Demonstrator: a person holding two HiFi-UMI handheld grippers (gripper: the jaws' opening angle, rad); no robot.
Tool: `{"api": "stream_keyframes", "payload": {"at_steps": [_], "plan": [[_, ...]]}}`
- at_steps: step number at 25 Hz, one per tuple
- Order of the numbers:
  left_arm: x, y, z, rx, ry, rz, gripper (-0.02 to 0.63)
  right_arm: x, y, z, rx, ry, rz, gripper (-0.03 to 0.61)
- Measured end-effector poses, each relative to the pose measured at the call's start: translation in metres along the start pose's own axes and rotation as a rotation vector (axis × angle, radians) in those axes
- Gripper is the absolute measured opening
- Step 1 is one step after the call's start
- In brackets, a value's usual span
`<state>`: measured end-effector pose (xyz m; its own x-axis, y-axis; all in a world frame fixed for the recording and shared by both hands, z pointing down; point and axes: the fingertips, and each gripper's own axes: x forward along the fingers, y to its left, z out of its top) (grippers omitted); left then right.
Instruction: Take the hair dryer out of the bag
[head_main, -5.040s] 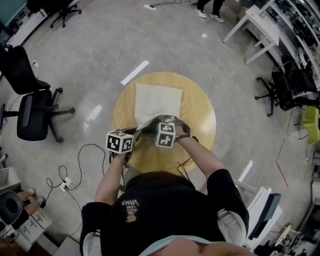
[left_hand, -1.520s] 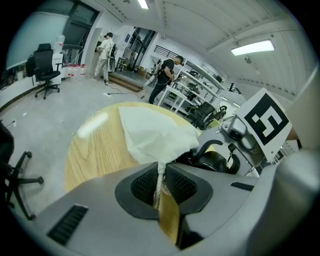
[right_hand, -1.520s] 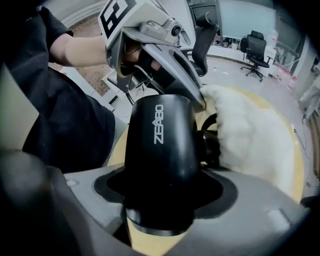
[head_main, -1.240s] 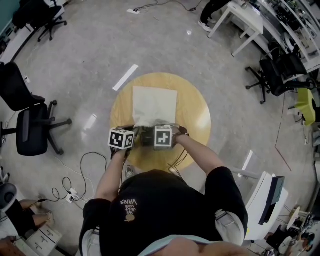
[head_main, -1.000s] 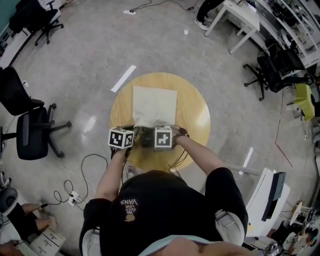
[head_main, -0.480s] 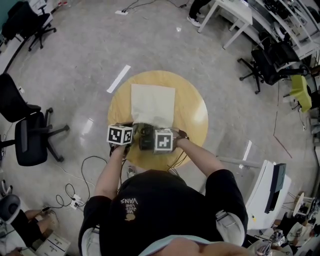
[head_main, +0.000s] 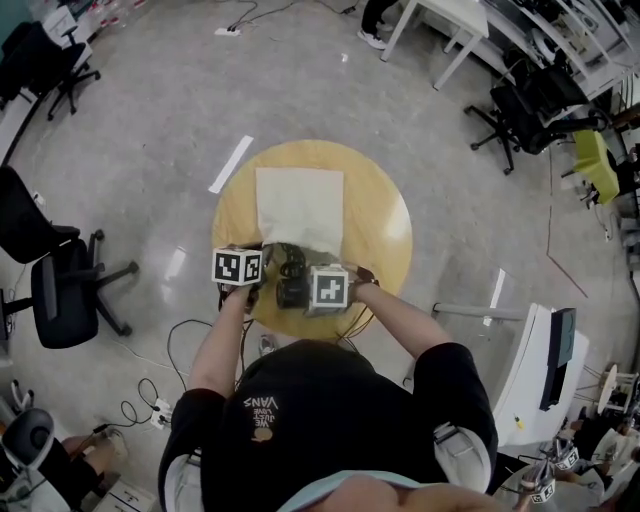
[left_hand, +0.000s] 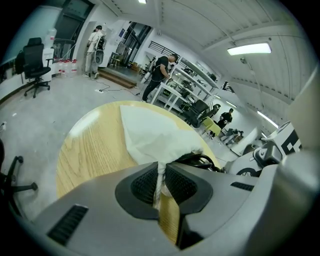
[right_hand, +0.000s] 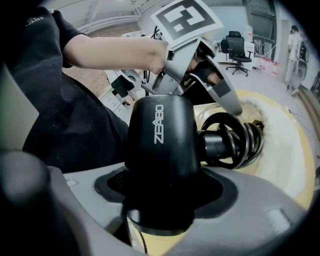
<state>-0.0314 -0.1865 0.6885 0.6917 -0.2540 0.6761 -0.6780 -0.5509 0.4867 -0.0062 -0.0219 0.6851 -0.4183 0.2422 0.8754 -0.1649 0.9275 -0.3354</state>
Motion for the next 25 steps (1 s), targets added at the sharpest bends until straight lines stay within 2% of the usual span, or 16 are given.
{"api": "stream_keyframes", "payload": {"at_steps": [10,16,25], "plan": [[0.003,0.001,0.001,0.006,0.018,-0.006,0.052,0.001,0.026,0.0,0.041,-0.048,-0.012,0.35],[0.005,0.002,-0.002,0.019,0.039,-0.007,0.052,-0.001,0.048,0.01,0.077,-0.121,0.011,0.35],[0.008,-0.001,-0.004,0.015,0.049,-0.013,0.052,-0.004,0.073,0.016,0.11,-0.193,-0.004,0.35]]}}
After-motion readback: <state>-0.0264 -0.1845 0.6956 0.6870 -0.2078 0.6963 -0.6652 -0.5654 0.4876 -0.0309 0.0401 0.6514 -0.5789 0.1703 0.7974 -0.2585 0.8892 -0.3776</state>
